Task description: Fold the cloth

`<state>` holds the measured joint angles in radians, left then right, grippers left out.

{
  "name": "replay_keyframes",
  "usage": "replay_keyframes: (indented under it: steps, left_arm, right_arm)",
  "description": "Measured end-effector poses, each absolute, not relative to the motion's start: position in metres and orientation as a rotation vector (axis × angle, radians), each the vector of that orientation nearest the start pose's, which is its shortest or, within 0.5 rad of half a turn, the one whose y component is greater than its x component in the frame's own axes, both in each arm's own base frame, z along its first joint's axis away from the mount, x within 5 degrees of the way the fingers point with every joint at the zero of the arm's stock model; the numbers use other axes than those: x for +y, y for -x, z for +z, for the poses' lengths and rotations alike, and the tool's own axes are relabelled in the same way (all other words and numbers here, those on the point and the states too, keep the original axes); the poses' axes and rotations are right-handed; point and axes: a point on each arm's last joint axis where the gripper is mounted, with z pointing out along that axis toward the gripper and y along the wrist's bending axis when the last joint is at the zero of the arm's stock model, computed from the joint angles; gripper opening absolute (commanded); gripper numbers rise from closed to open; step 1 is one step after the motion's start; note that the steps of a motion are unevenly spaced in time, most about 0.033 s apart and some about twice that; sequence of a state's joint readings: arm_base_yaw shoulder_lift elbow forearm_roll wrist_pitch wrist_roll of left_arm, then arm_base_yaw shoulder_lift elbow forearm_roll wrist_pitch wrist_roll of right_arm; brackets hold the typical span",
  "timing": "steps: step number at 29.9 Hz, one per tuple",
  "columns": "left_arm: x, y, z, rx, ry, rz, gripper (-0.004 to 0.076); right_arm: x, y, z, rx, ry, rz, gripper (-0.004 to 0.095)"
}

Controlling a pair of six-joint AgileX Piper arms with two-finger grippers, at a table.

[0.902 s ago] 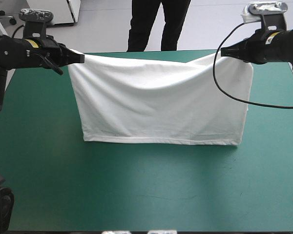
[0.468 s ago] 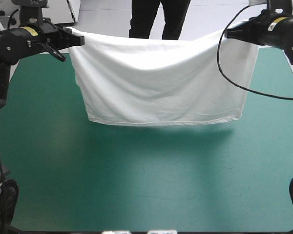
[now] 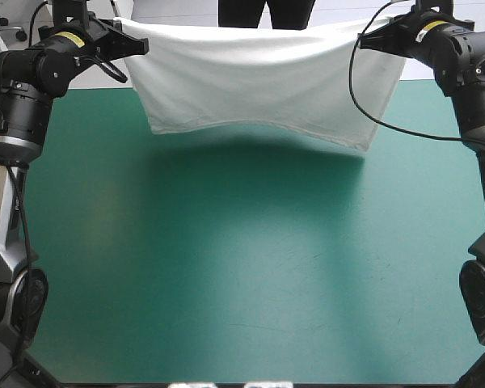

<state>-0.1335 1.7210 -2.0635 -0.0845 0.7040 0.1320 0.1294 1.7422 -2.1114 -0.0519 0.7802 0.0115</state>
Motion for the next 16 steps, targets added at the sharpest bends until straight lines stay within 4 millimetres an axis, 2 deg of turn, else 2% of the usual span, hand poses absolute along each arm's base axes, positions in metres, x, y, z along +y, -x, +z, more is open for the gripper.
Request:
replay_keyframes:
  steps: [4,7,11,14,16]
  left_arm:
    - [-0.056,-0.386,0.475,1.986,-0.257,-0.066,-0.0009]
    - [-0.057,-0.387,0.443,2.139,-0.28,-0.062,-0.0009]
    - [-0.055,-0.376,0.391,2.357,-0.306,-0.06,-0.0009]
    - [-0.053,-0.356,0.357,2.502,-0.32,-0.071,-0.0009]
    - [-0.051,-0.338,0.339,2.581,-0.326,-0.078,-0.0009]
  right_arm:
    - [0.048,-0.386,0.48,2.02,0.124,0.05,-0.0017]
    - [0.05,-0.39,0.453,2.148,0.128,0.071,-0.0017]
    - [0.053,-0.39,0.394,2.385,0.135,0.096,-0.0017]
    - [0.054,-0.376,0.347,2.577,0.144,0.134,-0.0017]
    - [0.055,-0.362,0.326,2.659,0.164,0.161,-0.0017]
